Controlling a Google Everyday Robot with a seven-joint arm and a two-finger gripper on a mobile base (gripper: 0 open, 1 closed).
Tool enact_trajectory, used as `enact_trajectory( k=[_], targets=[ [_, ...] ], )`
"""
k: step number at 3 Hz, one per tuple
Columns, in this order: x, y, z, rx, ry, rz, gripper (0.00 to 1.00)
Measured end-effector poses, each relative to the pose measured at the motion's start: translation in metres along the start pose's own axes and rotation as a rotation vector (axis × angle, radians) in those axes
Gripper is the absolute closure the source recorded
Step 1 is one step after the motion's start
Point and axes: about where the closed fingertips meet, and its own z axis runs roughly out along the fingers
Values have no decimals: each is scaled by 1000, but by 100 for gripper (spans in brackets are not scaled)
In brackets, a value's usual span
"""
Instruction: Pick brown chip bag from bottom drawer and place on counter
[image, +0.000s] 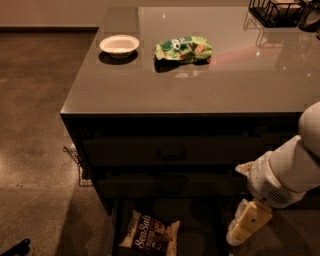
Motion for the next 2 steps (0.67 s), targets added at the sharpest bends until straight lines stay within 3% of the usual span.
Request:
enact_trajectory(
  k=[1, 2],
  targets=[
    [16, 2, 75, -51, 27, 7, 0],
    [40, 19, 196, -147, 11, 15, 0]
  ],
)
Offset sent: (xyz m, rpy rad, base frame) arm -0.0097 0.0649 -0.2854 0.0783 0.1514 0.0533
